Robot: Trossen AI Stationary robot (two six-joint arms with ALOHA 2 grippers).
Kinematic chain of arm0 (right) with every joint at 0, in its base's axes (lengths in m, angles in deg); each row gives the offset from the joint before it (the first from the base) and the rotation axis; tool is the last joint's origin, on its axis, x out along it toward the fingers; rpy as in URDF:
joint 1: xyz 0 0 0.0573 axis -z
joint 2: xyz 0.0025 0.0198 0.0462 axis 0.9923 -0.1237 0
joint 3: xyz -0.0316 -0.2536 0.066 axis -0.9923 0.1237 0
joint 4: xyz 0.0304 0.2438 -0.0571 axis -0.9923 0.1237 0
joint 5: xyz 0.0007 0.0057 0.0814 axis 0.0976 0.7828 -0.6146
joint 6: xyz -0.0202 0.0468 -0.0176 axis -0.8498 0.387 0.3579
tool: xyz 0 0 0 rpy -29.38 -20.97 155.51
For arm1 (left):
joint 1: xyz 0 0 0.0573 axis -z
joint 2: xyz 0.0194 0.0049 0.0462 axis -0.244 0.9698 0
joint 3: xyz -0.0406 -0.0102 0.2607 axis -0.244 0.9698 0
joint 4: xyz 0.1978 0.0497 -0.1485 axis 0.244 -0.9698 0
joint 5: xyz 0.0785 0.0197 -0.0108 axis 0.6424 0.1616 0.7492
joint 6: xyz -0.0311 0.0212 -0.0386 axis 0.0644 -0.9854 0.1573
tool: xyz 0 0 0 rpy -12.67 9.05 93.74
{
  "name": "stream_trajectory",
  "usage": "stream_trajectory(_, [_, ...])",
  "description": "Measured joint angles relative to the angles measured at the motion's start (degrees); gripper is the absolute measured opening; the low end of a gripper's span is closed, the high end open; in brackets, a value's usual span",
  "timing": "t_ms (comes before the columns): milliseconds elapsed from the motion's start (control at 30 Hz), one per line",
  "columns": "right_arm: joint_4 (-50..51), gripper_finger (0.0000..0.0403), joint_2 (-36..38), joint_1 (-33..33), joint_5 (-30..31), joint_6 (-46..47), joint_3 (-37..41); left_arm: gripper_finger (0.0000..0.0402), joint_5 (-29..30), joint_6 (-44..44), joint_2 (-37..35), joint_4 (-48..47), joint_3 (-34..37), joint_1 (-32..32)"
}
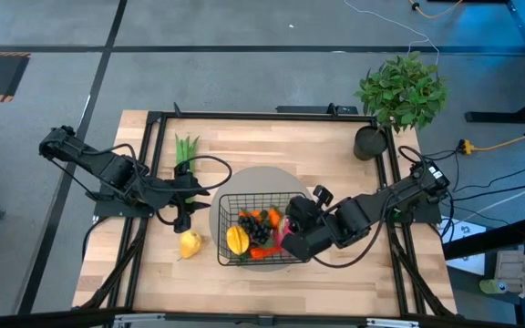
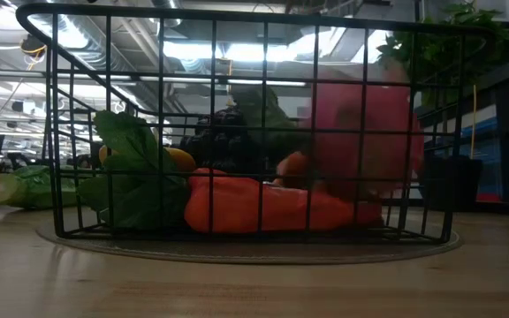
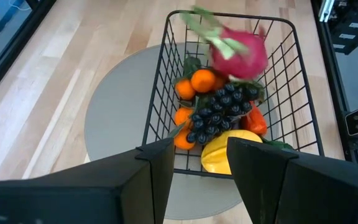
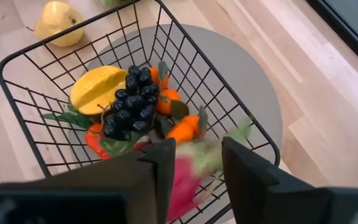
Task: Build produce basket
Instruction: Put the pear into the wire basket
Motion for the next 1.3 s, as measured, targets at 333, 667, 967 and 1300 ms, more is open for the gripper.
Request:
stream_trajectory(333, [0.5,0.0123,0.0,-0.5,0.0,0.1,0.0,0.0138,-0.7,1.4,0.0,0.0,0.0,0.0])
stream_trajectory(667, [18.3,0.0123,0.1,-0.3,6.5,20.1,0.1,0.0138,-14.9,11.9,2.9,-1.1,0.0,4.2])
stream_trajectory(967, [17.4,0.0123,4.2,1.7,4.3,10.8,1.4,0.0138,-4.7,17.8,6.5,-0.8,0.0,13.4])
stream_trajectory(1300, [17.4,0.0123,22.4,2.2,15.3,7.1,10.6,0.0138,0.3,16.0,4.0,-1.3,0.0,15.4])
